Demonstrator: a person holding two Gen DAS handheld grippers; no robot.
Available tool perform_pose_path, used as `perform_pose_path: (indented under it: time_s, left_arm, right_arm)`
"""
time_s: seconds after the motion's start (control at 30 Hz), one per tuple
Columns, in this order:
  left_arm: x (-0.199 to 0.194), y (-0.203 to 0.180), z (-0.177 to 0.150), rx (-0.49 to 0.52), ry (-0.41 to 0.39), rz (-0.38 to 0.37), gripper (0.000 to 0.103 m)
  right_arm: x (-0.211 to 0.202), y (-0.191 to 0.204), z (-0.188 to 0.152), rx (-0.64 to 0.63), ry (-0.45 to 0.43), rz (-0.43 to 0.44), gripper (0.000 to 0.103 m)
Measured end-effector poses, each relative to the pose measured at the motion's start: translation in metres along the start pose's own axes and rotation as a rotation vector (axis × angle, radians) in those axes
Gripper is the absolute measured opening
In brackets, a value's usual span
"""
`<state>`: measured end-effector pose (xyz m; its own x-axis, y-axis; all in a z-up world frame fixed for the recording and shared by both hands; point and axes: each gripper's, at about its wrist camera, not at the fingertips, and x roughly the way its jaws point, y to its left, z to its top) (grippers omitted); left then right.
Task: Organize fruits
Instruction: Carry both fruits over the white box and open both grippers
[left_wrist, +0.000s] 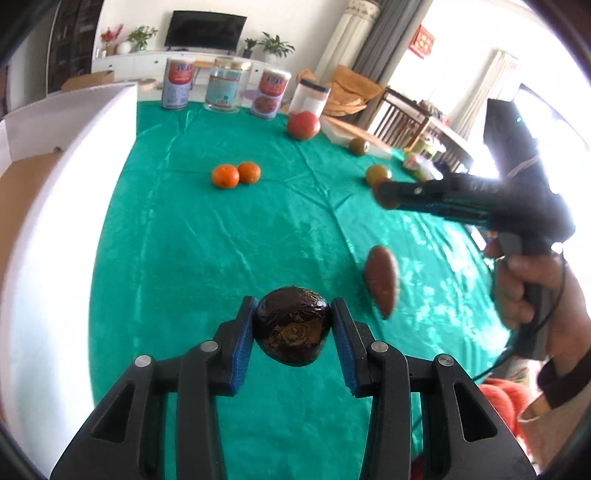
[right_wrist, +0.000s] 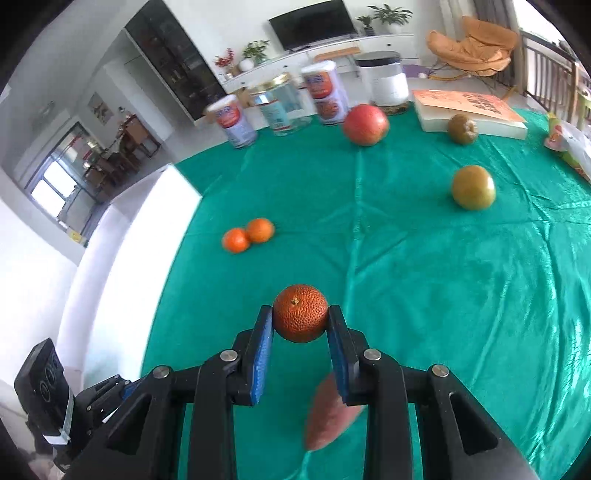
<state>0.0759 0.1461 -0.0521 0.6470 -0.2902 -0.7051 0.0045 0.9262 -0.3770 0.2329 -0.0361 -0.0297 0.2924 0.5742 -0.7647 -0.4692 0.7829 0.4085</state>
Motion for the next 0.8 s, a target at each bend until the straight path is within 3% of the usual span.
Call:
perform_pose_path:
  time_s: [0.1,0.17,0.3,0.43,0.53,0.63,0.7,0.8]
  left_arm:
    - [-0.073,0.015,0.004,-0.063,-0.070,-0.023,0.041]
    - [-0.121,0.033,0.005,-0.095,-0.140,0.021,0.041]
    - [-0.180,0.088,0.001,-0.161,-0.223,0.231,0.041]
    - [-0.181,0.156,-0.013,-0.274,-0.181,0.421,0.041]
    - [-0.169,0.190,-0.029,-0.322,-0.135,0.516,0.042]
    - [-0.157,0.201,-0.041,-0.340,-0.097,0.571,0.046]
    - [-0.150,0.197,-0.041,-0.329,-0.097,0.592,0.070]
    - [-0.145,0.175,-0.034,-0.288,-0.143,0.580,0.081]
  right_arm:
    - [-0.004,0.070,-0.007,-0.066,-0.011,0.155,0.029]
    - [-0.002,0.122,-0.011,-0.129,-0.003,0.248,0.029]
    - [0.027,0.217,-0.026,-0.254,0.066,0.370,0.029]
    - [0.075,0.279,-0.053,-0.349,0.169,0.356,0.029]
    - [0.099,0.299,-0.072,-0.375,0.214,0.338,0.030]
    - [0.111,0.302,-0.078,-0.363,0.218,0.312,0.032]
    - [0.107,0.294,-0.077,-0.344,0.187,0.302,0.041]
    - [0.088,0.270,-0.072,-0.341,0.102,0.254,0.053]
